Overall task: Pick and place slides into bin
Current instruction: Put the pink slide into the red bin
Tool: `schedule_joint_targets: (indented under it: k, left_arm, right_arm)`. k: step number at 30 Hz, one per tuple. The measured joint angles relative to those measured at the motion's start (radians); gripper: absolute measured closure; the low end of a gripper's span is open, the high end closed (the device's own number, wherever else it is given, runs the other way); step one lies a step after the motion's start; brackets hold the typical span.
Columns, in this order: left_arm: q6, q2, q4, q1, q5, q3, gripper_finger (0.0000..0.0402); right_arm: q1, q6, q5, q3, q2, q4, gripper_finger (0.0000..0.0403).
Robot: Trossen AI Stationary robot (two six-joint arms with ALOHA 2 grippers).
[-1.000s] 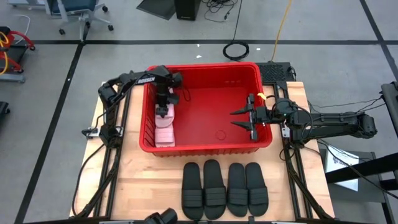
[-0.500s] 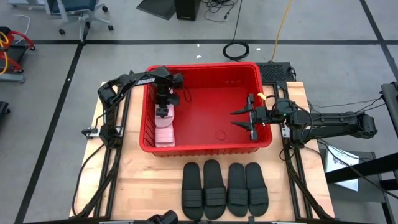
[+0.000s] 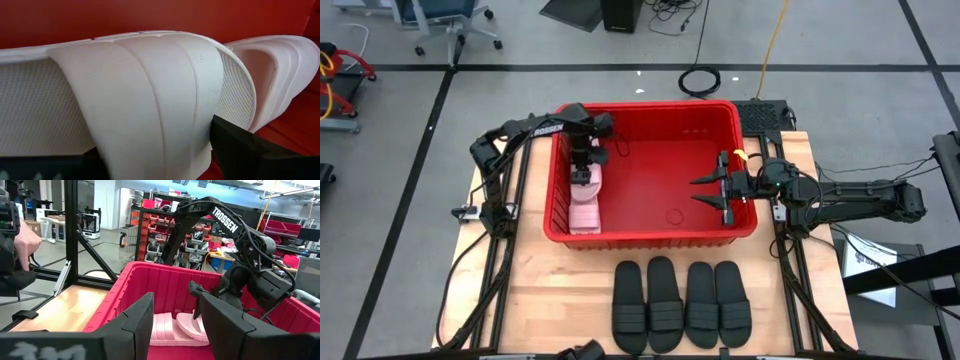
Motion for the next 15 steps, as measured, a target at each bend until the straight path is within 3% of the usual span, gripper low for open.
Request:
schedule_joint_targets:
  k: [7, 15]
  left_arm:
    - [-0.025, 0.0, 0.022, -0.025, -0.095, 0.0, 0.0192]
    - [-0.02, 0.0, 0.102, -0.021, -0.097, 0.0, 0.0192]
  right_arm:
    - [0.0, 0.0, 0.0, 0.0, 0.0, 0.0, 0.0252]
    - [0.0, 0.0, 0.0, 0.0, 0.0, 0.0, 0.0252]
